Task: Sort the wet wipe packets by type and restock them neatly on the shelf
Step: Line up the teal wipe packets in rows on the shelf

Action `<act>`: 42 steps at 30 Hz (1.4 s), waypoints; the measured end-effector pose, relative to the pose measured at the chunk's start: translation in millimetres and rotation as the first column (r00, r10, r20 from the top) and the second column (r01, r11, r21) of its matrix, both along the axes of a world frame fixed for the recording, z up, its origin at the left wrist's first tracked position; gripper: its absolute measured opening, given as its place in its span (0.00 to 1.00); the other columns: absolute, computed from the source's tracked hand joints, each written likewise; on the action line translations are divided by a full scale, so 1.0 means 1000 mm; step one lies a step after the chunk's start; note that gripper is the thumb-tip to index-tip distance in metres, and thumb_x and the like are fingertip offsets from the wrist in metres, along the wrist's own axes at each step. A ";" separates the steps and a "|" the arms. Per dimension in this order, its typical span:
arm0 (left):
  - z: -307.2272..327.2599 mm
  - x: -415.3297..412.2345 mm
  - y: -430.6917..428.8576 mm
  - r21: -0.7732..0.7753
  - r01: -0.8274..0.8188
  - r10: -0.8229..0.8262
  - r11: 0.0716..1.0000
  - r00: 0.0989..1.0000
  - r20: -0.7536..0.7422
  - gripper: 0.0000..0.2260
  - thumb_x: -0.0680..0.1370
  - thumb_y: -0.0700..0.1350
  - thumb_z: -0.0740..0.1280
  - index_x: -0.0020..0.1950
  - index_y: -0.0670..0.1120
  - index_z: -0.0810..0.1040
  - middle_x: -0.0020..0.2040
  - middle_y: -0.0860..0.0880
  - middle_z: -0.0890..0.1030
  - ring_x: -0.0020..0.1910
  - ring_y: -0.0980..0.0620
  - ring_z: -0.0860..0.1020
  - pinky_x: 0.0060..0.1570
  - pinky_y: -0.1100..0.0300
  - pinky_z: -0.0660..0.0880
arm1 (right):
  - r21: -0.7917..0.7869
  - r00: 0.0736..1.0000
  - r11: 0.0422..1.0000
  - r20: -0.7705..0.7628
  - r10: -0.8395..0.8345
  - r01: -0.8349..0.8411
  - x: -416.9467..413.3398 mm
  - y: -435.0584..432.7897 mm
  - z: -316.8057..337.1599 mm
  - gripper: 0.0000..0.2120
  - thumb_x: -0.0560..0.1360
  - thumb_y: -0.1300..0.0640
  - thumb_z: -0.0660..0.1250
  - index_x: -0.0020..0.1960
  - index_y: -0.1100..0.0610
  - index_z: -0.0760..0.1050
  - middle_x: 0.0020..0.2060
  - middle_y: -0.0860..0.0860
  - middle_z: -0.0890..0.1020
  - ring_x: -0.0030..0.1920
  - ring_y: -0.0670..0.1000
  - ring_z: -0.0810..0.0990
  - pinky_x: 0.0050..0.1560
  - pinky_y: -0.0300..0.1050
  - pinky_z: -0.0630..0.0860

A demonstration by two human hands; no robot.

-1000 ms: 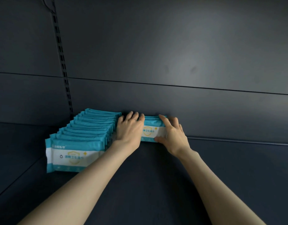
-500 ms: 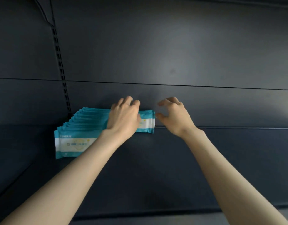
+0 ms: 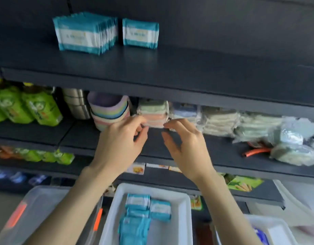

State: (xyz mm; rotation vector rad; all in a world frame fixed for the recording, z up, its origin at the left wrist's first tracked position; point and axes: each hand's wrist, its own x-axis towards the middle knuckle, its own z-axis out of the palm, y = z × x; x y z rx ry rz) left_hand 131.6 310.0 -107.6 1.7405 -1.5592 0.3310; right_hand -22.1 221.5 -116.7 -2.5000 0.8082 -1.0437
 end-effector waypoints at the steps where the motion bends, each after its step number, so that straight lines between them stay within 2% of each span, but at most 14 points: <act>1: -0.022 -0.010 0.009 0.056 -0.023 0.024 0.998 0.999 -0.025 0.06 0.75 0.46 0.65 0.47 0.45 0.79 0.35 0.52 0.82 0.32 0.49 0.80 0.29 0.54 0.76 | 0.045 1.000 0.999 -0.030 -0.001 0.003 -0.009 0.007 -0.021 0.12 0.75 0.55 0.63 0.54 0.60 0.79 0.50 0.53 0.81 0.48 0.57 0.79 0.40 0.54 0.79; 4: -0.086 -0.035 0.028 0.242 -0.064 0.091 0.968 0.990 -0.103 0.07 0.74 0.47 0.64 0.46 0.46 0.79 0.35 0.51 0.82 0.31 0.45 0.80 0.27 0.55 0.76 | 0.206 0.993 0.978 -0.116 0.003 0.021 -0.032 0.023 -0.081 0.12 0.75 0.55 0.63 0.54 0.59 0.80 0.50 0.54 0.81 0.50 0.58 0.80 0.44 0.53 0.79; 7: -0.157 -0.055 0.042 0.425 -0.067 0.157 0.903 0.971 -0.180 0.04 0.75 0.44 0.68 0.48 0.46 0.80 0.37 0.49 0.83 0.34 0.45 0.81 0.30 0.53 0.78 | 0.351 0.976 0.931 -0.217 -0.021 0.098 -0.053 0.038 -0.150 0.09 0.76 0.58 0.66 0.55 0.59 0.79 0.52 0.54 0.81 0.52 0.57 0.79 0.48 0.49 0.78; 11: -0.254 -0.076 0.061 0.604 -0.007 0.252 0.797 0.912 -0.322 0.06 0.74 0.42 0.70 0.50 0.45 0.81 0.40 0.49 0.84 0.37 0.47 0.81 0.35 0.56 0.77 | 0.542 0.945 0.820 -0.326 0.004 0.183 -0.070 0.060 -0.247 0.09 0.76 0.59 0.67 0.56 0.59 0.79 0.53 0.54 0.80 0.53 0.57 0.79 0.51 0.53 0.78; 19: -0.445 -0.081 0.095 0.810 0.016 0.592 0.586 0.674 -0.441 0.10 0.75 0.41 0.68 0.56 0.41 0.78 0.48 0.44 0.82 0.46 0.45 0.80 0.48 0.52 0.76 | 0.734 0.879 0.581 -0.472 0.066 0.351 -0.065 0.092 -0.429 0.10 0.77 0.59 0.65 0.57 0.59 0.78 0.53 0.54 0.82 0.51 0.53 0.81 0.52 0.48 0.77; 23: -0.517 -0.076 0.100 0.851 -0.069 0.744 0.521 0.525 -0.413 0.21 0.75 0.43 0.70 0.65 0.38 0.71 0.60 0.39 0.74 0.59 0.42 0.74 0.58 0.53 0.69 | 0.803 0.882 0.440 -0.469 0.052 0.401 -0.049 0.099 -0.502 0.10 0.77 0.59 0.66 0.57 0.60 0.77 0.52 0.54 0.82 0.51 0.53 0.81 0.53 0.47 0.78; 27: -0.554 -0.056 0.085 0.848 -0.119 0.835 0.516 0.293 -0.466 0.29 0.72 0.50 0.73 0.67 0.40 0.65 0.63 0.42 0.68 0.63 0.46 0.69 0.59 0.61 0.65 | 0.890 0.921 0.244 -0.388 -0.039 0.385 -0.025 0.098 -0.550 0.17 0.75 0.54 0.69 0.61 0.57 0.72 0.53 0.50 0.80 0.54 0.52 0.79 0.56 0.52 0.77; 29: -0.571 -0.046 0.078 0.831 -0.109 0.818 0.546 0.285 -0.500 0.31 0.67 0.55 0.76 0.63 0.43 0.68 0.61 0.44 0.71 0.59 0.46 0.73 0.61 0.54 0.70 | 0.909 0.928 0.187 -0.358 -0.104 0.372 -0.015 0.094 -0.566 0.18 0.73 0.53 0.72 0.58 0.54 0.70 0.48 0.46 0.79 0.50 0.50 0.80 0.54 0.51 0.78; 31: -0.583 -0.040 0.076 0.831 -0.138 0.826 0.538 0.281 -0.488 0.35 0.58 0.64 0.75 0.56 0.46 0.71 0.56 0.46 0.77 0.55 0.46 0.77 0.56 0.47 0.75 | 0.905 0.918 0.169 -0.369 -0.146 0.391 -0.008 0.090 -0.578 0.19 0.71 0.52 0.74 0.56 0.53 0.68 0.47 0.48 0.78 0.46 0.48 0.78 0.50 0.47 0.78; 32: -0.587 -0.039 0.076 0.835 -0.156 0.836 0.528 0.270 -0.478 0.35 0.56 0.65 0.75 0.53 0.46 0.72 0.53 0.47 0.79 0.52 0.47 0.78 0.53 0.48 0.77 | 0.894 0.910 0.185 -0.382 -0.163 0.409 -0.006 0.089 -0.582 0.20 0.70 0.52 0.74 0.55 0.52 0.68 0.49 0.50 0.78 0.46 0.49 0.77 0.49 0.45 0.76; 35: -0.591 -0.037 0.075 0.839 -0.162 0.849 0.519 0.210 -0.485 0.26 0.60 0.55 0.80 0.49 0.47 0.74 0.47 0.52 0.80 0.46 0.51 0.80 0.47 0.57 0.76 | 0.879 0.893 0.205 -0.382 -0.239 0.431 -0.003 0.091 -0.586 0.23 0.68 0.52 0.76 0.54 0.53 0.65 0.49 0.50 0.76 0.44 0.48 0.76 0.47 0.42 0.73; 38: -0.589 -0.035 0.077 0.819 -0.176 0.833 0.547 0.215 -0.510 0.21 0.61 0.52 0.81 0.47 0.47 0.76 0.44 0.53 0.82 0.43 0.52 0.81 0.47 0.56 0.78 | 0.881 0.892 0.195 -0.384 -0.239 0.431 -0.005 0.092 -0.586 0.18 0.68 0.54 0.76 0.50 0.56 0.69 0.41 0.45 0.76 0.40 0.44 0.75 0.42 0.38 0.70; 40: -0.586 -0.033 0.080 0.813 -0.186 0.827 0.552 0.250 -0.504 0.20 0.61 0.52 0.81 0.46 0.47 0.78 0.43 0.52 0.83 0.43 0.50 0.82 0.48 0.52 0.79 | 0.912 0.913 0.130 -0.363 -0.184 0.389 -0.008 0.090 -0.588 0.13 0.68 0.55 0.76 0.46 0.60 0.76 0.38 0.51 0.81 0.39 0.53 0.79 0.43 0.47 0.76; 42: -0.583 -0.033 0.083 0.797 -0.196 0.811 0.571 0.285 -0.511 0.18 0.63 0.52 0.79 0.45 0.47 0.78 0.43 0.51 0.83 0.43 0.49 0.81 0.47 0.52 0.79 | 0.947 0.931 0.020 -0.313 -0.186 0.322 -0.011 0.090 -0.585 0.09 0.68 0.57 0.76 0.43 0.61 0.80 0.36 0.55 0.82 0.36 0.55 0.80 0.41 0.50 0.79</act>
